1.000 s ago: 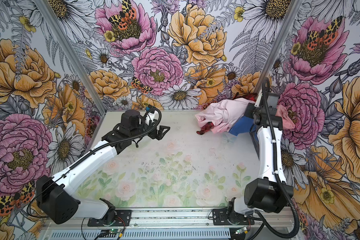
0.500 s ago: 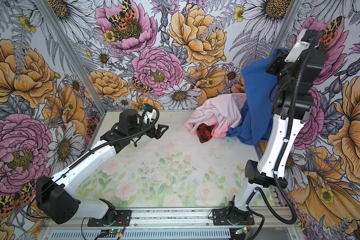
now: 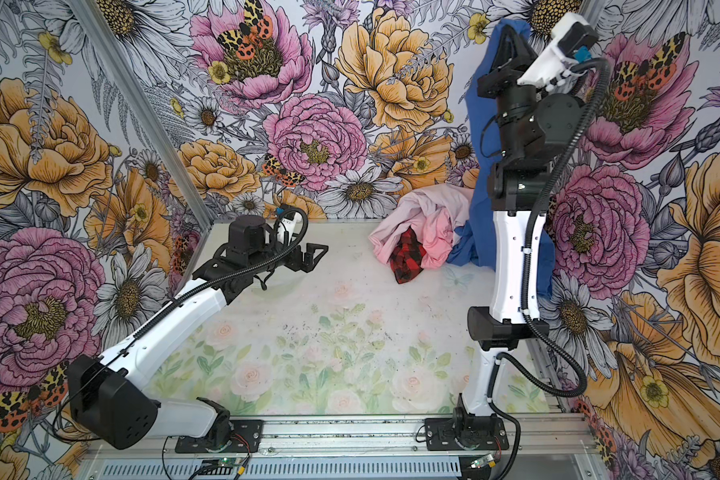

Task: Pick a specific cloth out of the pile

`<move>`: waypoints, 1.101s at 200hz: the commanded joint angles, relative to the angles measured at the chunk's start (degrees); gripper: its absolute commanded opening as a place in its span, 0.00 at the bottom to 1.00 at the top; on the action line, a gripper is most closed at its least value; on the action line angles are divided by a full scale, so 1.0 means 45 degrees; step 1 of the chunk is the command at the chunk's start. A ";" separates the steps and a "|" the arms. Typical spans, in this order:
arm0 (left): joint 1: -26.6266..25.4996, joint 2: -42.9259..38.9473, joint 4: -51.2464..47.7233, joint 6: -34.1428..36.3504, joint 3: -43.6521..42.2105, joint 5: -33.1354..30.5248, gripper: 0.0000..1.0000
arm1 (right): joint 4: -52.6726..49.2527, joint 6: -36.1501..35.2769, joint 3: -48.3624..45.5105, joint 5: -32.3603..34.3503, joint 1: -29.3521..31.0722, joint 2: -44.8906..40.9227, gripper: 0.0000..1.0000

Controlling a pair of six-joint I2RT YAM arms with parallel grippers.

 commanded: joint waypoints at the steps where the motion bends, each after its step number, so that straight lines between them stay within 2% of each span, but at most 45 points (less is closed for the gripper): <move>1: 0.0158 -0.0583 0.0380 0.0156 -0.0166 0.0017 0.99 | 0.3048 -0.2196 0.0863 0.0221 0.1688 -0.1153 0.00; 21: 0.0305 -0.0653 0.0389 0.0156 -0.0178 0.0028 0.99 | 0.0353 -0.3381 0.0522 0.0890 0.2086 -0.2327 0.00; 32: 0.0372 -0.0667 0.0380 0.0138 -0.0164 0.0056 0.99 | -0.1508 -0.4361 -0.0804 0.1984 0.1921 -0.3448 0.00; 46: 0.0417 -0.0667 0.0380 0.0100 -0.0137 0.0139 0.99 | -0.2438 -0.4904 -0.4949 0.3924 0.1378 -0.5445 0.00; 70: 0.0408 -0.0706 0.0395 0.0158 -0.0176 0.0142 0.99 | -0.2506 -0.4713 -1.2357 0.6436 -0.0409 -0.8948 0.00; 93: 0.0396 -0.0697 0.0398 0.0195 -0.0203 0.0050 0.99 | -0.2943 -0.5182 -1.7163 0.8089 -0.2231 -1.0607 0.00; 111: 0.0394 -0.0611 0.0434 0.0128 -0.0164 0.0228 0.99 | -0.2989 -0.4660 -1.9512 0.7278 -0.3686 -1.0662 0.00; 121: 0.0394 -0.0555 0.0456 0.0098 -0.0167 0.0312 0.99 | -0.2972 -0.3875 -2.0342 0.5812 -0.4576 -1.0330 0.00; 137: 0.0304 -0.0530 0.0448 0.0153 -0.0212 0.0610 0.99 | -0.2914 -0.2977 -2.0793 0.4088 -0.5479 -0.9343 0.00; 159: -0.0119 -0.0684 0.0439 0.0616 -0.0388 0.0734 0.99 | -0.2664 -0.3302 -2.0746 0.2209 -0.5632 -0.7631 0.00; 178: -0.0669 -0.0893 0.0318 0.1435 -0.0610 0.1318 0.99 | -0.2661 -0.3162 -2.0765 0.1360 -0.5652 -0.6407 0.15; 199: -0.1408 -0.1215 0.0015 0.2621 -0.0963 0.2650 0.99 | -0.2638 -0.3083 -2.0877 0.0861 -0.5632 -0.5373 0.32; 220: -0.1980 -0.1303 0.0009 0.2950 -0.1162 0.3547 0.99 | -0.2688 -0.2944 -2.0800 0.0771 -0.5507 -0.4495 0.46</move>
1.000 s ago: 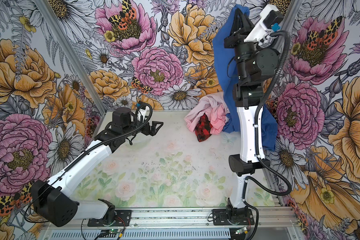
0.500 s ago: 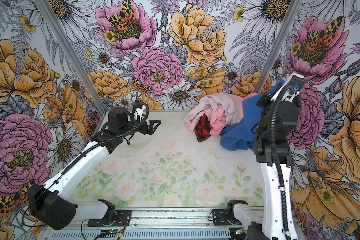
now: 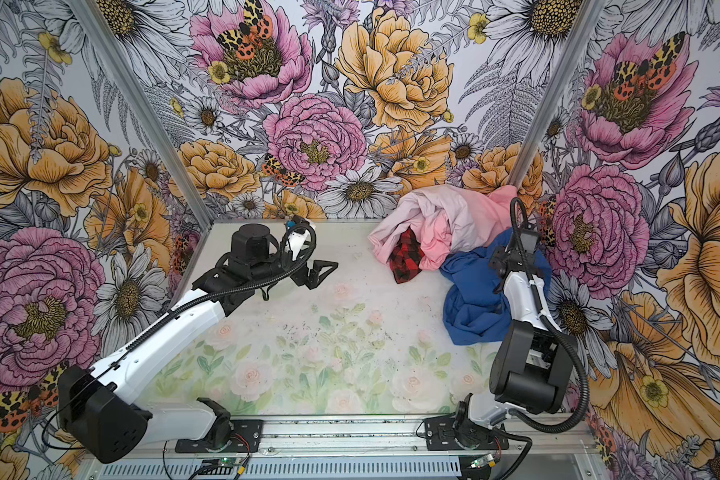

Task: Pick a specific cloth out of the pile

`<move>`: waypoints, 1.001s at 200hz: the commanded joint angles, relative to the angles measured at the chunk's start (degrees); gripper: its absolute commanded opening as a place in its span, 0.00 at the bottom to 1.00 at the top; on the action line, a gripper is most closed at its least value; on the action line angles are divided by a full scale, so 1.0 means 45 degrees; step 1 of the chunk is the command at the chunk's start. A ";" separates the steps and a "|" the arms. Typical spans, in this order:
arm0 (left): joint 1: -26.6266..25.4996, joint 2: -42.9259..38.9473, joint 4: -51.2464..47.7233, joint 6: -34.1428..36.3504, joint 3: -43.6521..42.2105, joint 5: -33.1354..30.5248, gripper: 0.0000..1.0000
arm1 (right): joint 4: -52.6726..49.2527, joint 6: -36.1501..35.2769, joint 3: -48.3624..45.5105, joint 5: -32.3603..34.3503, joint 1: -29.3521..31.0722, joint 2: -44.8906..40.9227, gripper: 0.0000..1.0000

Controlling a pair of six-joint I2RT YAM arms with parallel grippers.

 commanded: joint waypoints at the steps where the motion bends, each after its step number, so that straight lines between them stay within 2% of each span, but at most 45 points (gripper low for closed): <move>1: -0.0542 -0.0433 -0.0073 0.1113 -0.0196 0.1792 0.99 | 0.0358 0.0195 0.0300 -0.0856 0.0172 0.0730 0.46; 10: -0.0612 -0.0361 -0.0074 0.1063 -0.0144 0.2110 0.99 | 0.0339 0.0322 0.0334 -0.0912 0.0262 0.0987 0.50; 18: -0.0673 -0.0299 -0.0064 0.0990 -0.0104 0.2288 0.99 | 0.0185 0.0476 0.0452 -0.0829 0.0357 0.1299 0.60; 29: -0.0713 -0.0253 -0.0071 0.0923 -0.0055 0.2434 0.99 | -0.0133 0.0651 0.0644 -0.0598 0.0511 0.1685 0.65; 62: -0.0890 -0.0320 -0.0069 0.0930 -0.0072 0.2447 0.99 | -0.0905 0.0658 0.1171 -0.0243 0.1215 0.2779 0.67; 79: -0.0908 -0.0330 -0.0074 0.0903 -0.0055 0.2375 0.99 | -0.0971 0.0697 0.1244 -0.0525 0.1528 0.3193 0.68; 115: -0.0929 -0.0310 -0.0073 0.0841 -0.0039 0.2297 0.99 | -0.2284 0.0888 0.1847 -0.0299 0.1682 0.4397 0.66; 133: -0.0928 -0.0330 -0.0075 0.0840 -0.0032 0.2321 0.99 | -0.2843 0.0746 0.1992 -0.0361 0.1682 0.4837 0.58; 162: -0.0928 -0.0350 -0.0074 0.0841 -0.0011 0.2384 0.99 | -0.3301 0.0469 0.2195 -0.1240 0.1662 0.5504 0.47; 174: -0.0928 -0.0369 -0.0064 0.0840 -0.0017 0.2370 0.99 | -0.3312 0.0387 0.2150 -0.1459 0.1677 0.5609 0.37; 200: -0.0928 -0.0420 -0.0108 0.0874 -0.0005 0.2137 0.99 | -0.3338 0.0204 0.1946 -0.1571 0.1701 0.5428 0.09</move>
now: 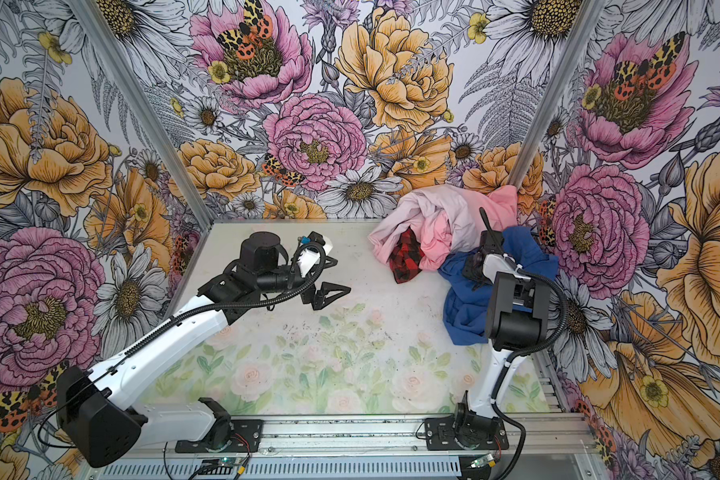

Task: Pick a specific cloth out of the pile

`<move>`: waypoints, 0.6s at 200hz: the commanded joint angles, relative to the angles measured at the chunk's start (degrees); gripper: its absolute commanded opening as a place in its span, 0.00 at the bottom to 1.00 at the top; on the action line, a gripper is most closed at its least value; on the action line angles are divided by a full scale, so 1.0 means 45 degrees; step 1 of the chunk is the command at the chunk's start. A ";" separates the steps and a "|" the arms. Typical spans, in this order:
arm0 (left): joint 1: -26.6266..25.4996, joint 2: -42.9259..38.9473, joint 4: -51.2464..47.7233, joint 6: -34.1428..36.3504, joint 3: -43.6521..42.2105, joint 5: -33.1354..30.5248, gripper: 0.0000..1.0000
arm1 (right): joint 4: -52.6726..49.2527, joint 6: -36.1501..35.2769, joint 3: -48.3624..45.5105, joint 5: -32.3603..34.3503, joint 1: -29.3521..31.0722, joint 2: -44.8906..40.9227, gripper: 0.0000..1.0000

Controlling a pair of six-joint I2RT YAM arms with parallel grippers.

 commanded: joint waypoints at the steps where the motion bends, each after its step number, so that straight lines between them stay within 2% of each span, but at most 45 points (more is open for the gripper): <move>1: -0.0088 -0.0312 -0.0042 0.0162 0.0084 0.0050 0.99 | -0.1395 -0.0295 -0.0393 -0.1138 0.0205 0.0443 0.09; 10: -0.0087 -0.0359 -0.0073 0.0203 0.0094 -0.0120 0.99 | -0.1380 -0.0314 -0.0518 -0.1249 0.0190 0.0220 0.00; 39: -0.0039 -0.0496 -0.0120 0.0321 0.0066 -0.0551 0.99 | -0.1361 -0.0340 -0.1256 -0.1437 0.0214 -0.1715 0.00; 61: 0.0028 -0.0594 -0.0109 0.0263 0.0125 -0.0651 0.99 | -0.1619 -0.0173 -0.1703 -0.1586 0.0091 -0.4438 0.00; 77: 0.0047 -0.0705 -0.0122 0.0233 0.0126 -0.0734 0.99 | -0.2244 -0.0010 -0.1302 -0.1846 0.0020 -0.6372 0.00; 101: 0.0158 -0.0924 -0.0108 0.0147 0.0190 -0.0788 0.99 | -0.3849 0.0310 0.1574 -0.2470 0.0251 -0.8166 0.00; 120: 0.0413 -0.1269 -0.0114 0.0060 0.0235 -0.0840 0.99 | -0.4084 0.0679 0.4906 -0.3029 0.1256 -0.8359 0.00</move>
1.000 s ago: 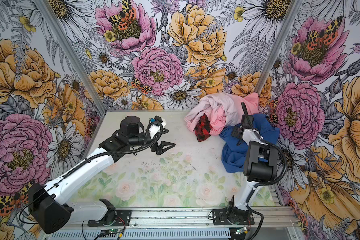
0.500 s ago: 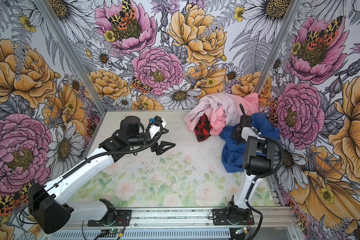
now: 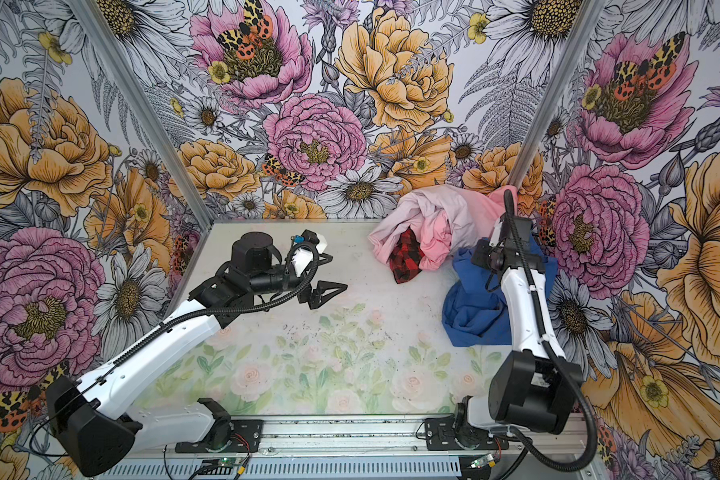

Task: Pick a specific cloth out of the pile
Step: 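Drag the blue shirt toward the left gripper's side with the right gripper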

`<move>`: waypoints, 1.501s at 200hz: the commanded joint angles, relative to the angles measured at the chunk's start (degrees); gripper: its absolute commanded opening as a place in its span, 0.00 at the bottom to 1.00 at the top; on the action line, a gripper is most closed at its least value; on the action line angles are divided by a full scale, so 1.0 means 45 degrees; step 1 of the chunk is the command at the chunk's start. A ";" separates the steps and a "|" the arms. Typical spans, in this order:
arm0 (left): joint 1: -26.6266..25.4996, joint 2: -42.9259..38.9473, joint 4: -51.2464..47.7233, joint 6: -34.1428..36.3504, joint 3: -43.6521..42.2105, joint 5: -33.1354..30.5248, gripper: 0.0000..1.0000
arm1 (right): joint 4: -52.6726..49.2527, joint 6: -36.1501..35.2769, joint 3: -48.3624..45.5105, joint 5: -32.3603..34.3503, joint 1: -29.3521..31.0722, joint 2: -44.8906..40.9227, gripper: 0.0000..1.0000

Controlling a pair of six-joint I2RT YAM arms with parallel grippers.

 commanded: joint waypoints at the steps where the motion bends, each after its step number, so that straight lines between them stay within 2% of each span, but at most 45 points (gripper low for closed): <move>1: 0.0320 -0.0572 -0.0075 0.0020 0.0234 -0.0280 0.99 | -0.0391 0.0574 0.3708 -0.1320 0.1113 -0.0817 0.00; 25: 0.0755 -0.1404 -0.0074 0.0002 0.0160 -0.0995 0.99 | -0.0386 0.0719 0.9614 -0.2497 0.3685 0.1584 0.00; 44: 0.0771 -0.2177 -0.0158 0.0320 -0.0146 -0.2243 0.99 | -0.0356 0.1186 1.6568 -0.3248 0.5582 0.5190 0.00; 55: 0.0724 -0.2576 -0.0215 0.0423 -0.0404 -0.2883 0.99 | 0.0535 0.2302 2.0675 -0.3538 0.6383 0.7436 0.00; 62: 0.0724 -0.2883 -0.0195 0.0424 -0.0584 -0.3168 0.99 | 0.2110 0.3696 2.1552 -0.3756 0.6559 0.8164 0.00; 70: 0.0733 -0.3197 -0.0205 0.0427 -0.0814 -0.3429 0.99 | 0.4584 0.5472 2.0820 -0.4084 0.6581 0.8118 0.00; 75: 0.0722 -0.3392 -0.0201 0.0451 -0.0966 -0.3577 0.99 | 0.5998 0.6286 1.9262 -0.4126 0.6600 0.7747 0.00; 80: 0.0724 -0.3597 -0.0188 0.0493 -0.1135 -0.3727 0.99 | 0.7065 0.6599 1.8141 -0.3969 0.6656 0.7324 0.00; 86: 0.0706 -0.3795 -0.0144 0.0540 -0.1321 -0.3946 0.99 | 0.7300 0.6333 1.7266 -0.3615 0.6748 0.6798 0.00; 107: 0.0704 -0.4150 -0.0060 0.0673 -0.1616 -0.4465 0.99 | 0.5478 0.4071 1.4253 -0.2241 0.6601 0.4653 0.00; 141: 0.0663 -0.4146 -0.0039 0.0927 -0.1653 -0.4458 0.99 | 0.4333 0.2858 0.5871 -0.0243 0.4631 -0.0395 0.00; 158: 0.0742 -0.3937 0.0070 0.1011 -0.1735 -0.4280 0.99 | 0.2256 0.1369 0.3840 0.1742 0.3717 -0.2270 0.00; 168: 0.0896 -0.3745 0.0119 0.0974 -0.1740 -0.4027 0.99 | 0.0869 0.0841 0.3227 0.1942 0.3064 -0.2846 0.00; 192: 0.1366 -0.3269 0.0132 0.0687 -0.1547 -0.3215 0.99 | -0.1617 0.0343 0.1915 0.1193 0.2204 -0.2987 0.00; 217: 0.1729 -0.2976 0.0216 0.0340 -0.1481 -0.2660 0.99 | -0.1731 0.1134 -0.1181 0.0096 0.2236 -0.2948 0.00; 245: 0.1744 -0.2914 0.0233 0.0290 -0.1536 -0.2141 0.99 | -0.1517 0.1648 -0.3666 0.1134 0.3060 -0.2136 0.00; 268: 0.1740 -0.3169 0.0499 0.0173 -0.1689 -0.1289 0.99 | -0.0412 0.1963 -0.5185 0.1755 0.4045 -0.1542 0.10; 284: 0.1738 -0.3365 0.0638 0.0111 -0.1774 -0.1170 0.99 | 0.0581 0.2080 -0.6042 0.2119 0.4106 -0.0861 0.24; 300: 0.1760 -0.3478 0.0731 0.0085 -0.1861 -0.1243 0.99 | 0.1104 0.1831 -0.6170 0.2376 0.4120 0.0135 0.28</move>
